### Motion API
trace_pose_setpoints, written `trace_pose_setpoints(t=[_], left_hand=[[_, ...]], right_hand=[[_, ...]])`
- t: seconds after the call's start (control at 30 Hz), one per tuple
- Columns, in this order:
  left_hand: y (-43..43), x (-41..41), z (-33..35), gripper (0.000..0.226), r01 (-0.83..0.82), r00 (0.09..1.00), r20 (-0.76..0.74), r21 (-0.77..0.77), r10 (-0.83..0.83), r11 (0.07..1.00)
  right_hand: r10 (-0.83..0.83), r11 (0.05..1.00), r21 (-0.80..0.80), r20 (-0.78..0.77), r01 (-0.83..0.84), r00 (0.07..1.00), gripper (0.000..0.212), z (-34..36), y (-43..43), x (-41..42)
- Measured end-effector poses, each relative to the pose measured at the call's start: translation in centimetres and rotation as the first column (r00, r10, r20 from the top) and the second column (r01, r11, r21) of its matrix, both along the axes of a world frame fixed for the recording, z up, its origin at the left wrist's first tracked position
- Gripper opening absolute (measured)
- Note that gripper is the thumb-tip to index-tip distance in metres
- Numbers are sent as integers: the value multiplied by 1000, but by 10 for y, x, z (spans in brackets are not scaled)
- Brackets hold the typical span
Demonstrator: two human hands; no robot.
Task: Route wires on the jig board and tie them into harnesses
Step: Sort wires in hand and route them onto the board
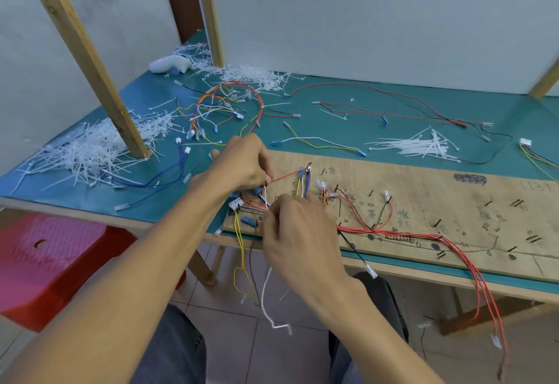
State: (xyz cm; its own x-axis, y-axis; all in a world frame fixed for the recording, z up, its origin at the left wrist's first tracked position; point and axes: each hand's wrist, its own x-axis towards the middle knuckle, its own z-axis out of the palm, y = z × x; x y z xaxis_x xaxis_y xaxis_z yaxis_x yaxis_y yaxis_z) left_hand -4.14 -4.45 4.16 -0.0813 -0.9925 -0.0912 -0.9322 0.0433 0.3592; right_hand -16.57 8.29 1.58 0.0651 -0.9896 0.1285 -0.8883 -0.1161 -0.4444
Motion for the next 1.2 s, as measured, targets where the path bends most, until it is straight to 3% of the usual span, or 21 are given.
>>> trace_pose_setpoints(t=[0.37,0.5,0.7,0.83,0.97,1.2], left_hand=[[-7,-9,1,18,-119,993,-4,30,119,992],[-7,-10,-4,21,-122,992,16,10,122,992],[9,-12,-17,27,17,996,87,-223,2,975],[44,-17,-12,34,229,970,176,-406,-170,885],[117,-20,-27,27,355,934,92,-371,-346,858],[156,-24,-57,51,274,961,78,-420,-266,865]], right_hand=[[64,976,205,21,-67,998,20,11,64,-48],[9,960,280,-4,-8,1000,21,11,83,-73],[-24,934,356,30,12,999,16,6,94,-91],[-81,921,387,90,40,993,19,6,102,-103],[-155,925,364,106,107,982,18,15,110,-125],[-212,953,222,9,205,977,14,25,103,-174]])
